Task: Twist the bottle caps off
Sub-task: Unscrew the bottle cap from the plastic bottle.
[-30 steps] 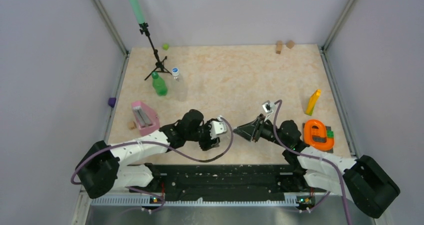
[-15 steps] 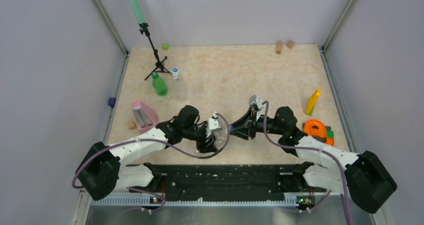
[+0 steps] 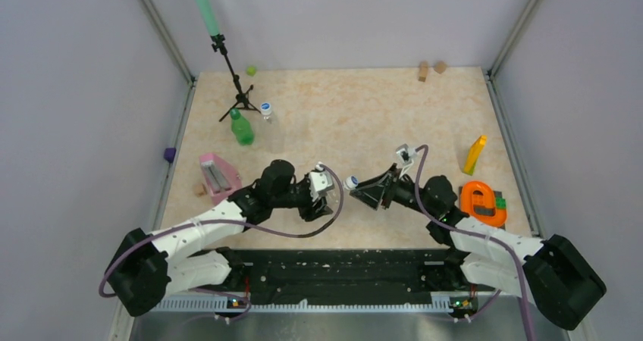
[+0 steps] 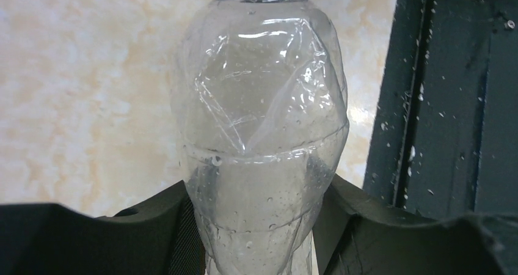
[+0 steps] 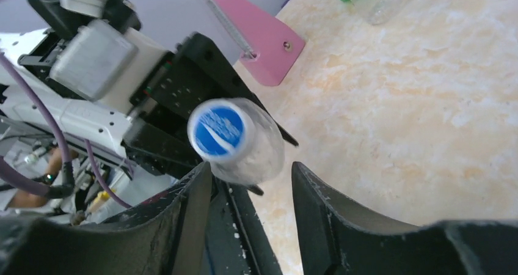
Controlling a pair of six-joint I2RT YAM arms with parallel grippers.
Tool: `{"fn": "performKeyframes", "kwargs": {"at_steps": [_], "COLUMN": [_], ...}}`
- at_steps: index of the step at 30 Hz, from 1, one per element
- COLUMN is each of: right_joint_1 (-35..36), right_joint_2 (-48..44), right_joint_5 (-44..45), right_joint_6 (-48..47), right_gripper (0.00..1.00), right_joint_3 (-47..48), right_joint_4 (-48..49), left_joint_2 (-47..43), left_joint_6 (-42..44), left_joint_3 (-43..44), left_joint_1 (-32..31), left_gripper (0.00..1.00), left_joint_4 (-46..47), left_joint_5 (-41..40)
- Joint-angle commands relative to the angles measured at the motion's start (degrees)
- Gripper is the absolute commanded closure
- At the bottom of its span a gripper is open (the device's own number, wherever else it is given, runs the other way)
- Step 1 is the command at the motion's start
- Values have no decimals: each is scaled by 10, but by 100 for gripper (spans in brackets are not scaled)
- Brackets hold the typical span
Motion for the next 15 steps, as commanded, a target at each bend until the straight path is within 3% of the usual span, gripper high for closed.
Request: {"fn": "performKeyframes", "kwargs": {"at_steps": [1, 6, 15], "right_joint_1": [2, 2, 2], "right_joint_2": [-22, -49, -127], "right_joint_5": [48, 70, 113], "right_joint_6": [125, 138, 166], "right_gripper": [47, 44, 44], "right_joint_3": [-43, -49, -59], "right_joint_4": [98, 60, 5], "left_joint_2": [-39, -47, -30], "left_joint_6": [-2, 8, 63], "left_joint_3": [1, -8, -3], "left_joint_1": [-3, -11, -98], "left_gripper": [100, 100, 100], "left_joint_4": [83, 73, 47], "left_joint_5": [-44, -96, -254]}}
